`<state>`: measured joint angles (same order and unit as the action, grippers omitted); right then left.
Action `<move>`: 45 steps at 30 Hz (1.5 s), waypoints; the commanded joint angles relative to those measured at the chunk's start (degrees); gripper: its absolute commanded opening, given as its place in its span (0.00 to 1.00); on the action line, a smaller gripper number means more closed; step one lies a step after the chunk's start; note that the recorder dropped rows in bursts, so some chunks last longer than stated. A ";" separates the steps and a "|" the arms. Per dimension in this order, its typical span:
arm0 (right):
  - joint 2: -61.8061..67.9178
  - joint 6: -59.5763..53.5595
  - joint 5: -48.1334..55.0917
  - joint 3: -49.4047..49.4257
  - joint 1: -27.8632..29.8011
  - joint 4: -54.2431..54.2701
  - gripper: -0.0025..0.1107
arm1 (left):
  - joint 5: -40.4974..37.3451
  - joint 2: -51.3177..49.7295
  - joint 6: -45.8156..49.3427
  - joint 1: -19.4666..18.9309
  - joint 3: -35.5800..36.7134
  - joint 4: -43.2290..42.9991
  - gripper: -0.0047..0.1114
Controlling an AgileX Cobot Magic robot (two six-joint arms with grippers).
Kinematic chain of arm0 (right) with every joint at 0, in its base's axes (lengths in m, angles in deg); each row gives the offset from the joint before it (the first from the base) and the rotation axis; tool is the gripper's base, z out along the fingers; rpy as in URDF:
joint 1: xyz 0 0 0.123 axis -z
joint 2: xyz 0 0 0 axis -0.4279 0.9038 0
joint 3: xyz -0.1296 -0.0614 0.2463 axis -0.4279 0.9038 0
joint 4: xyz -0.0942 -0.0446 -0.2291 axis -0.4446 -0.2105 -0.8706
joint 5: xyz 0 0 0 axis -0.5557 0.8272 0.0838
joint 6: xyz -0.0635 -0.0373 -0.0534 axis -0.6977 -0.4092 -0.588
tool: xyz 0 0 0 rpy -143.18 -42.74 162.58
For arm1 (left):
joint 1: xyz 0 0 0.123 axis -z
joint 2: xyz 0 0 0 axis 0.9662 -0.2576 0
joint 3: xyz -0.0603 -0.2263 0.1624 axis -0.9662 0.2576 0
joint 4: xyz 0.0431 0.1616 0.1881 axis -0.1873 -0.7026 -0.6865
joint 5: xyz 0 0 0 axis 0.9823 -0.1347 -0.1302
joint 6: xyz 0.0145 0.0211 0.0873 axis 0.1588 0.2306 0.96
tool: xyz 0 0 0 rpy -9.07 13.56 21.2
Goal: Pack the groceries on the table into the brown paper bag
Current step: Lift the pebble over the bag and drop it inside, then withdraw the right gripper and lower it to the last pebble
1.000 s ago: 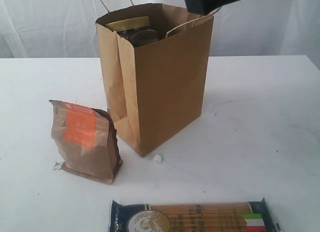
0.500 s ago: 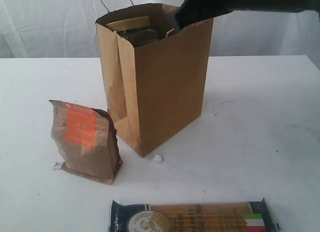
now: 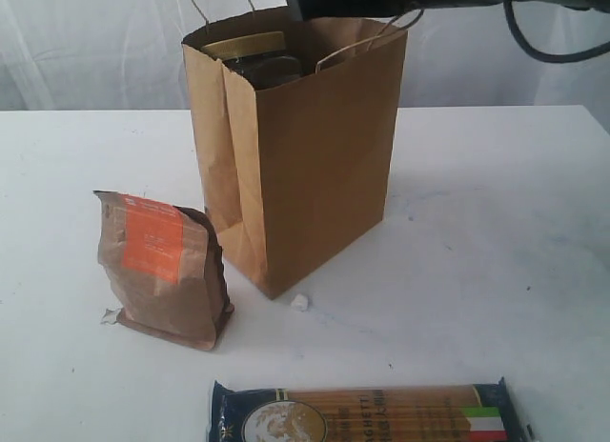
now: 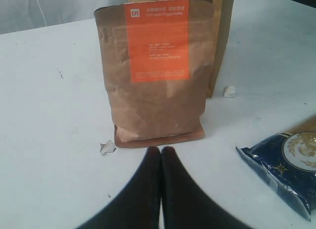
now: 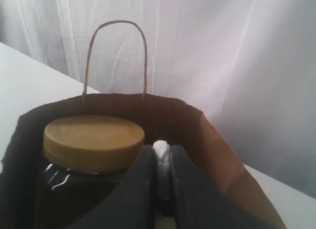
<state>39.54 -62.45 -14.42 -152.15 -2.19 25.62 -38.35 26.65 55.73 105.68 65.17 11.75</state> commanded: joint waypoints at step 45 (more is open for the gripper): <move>-37.18 -2.12 21.31 16.53 1.57 -0.62 0.53 | -0.05 0.30 0.00 -0.26 0.15 0.29 0.04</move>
<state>6.93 -64.07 0.49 -136.95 -0.99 25.51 -38.35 26.65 55.73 105.68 65.17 11.75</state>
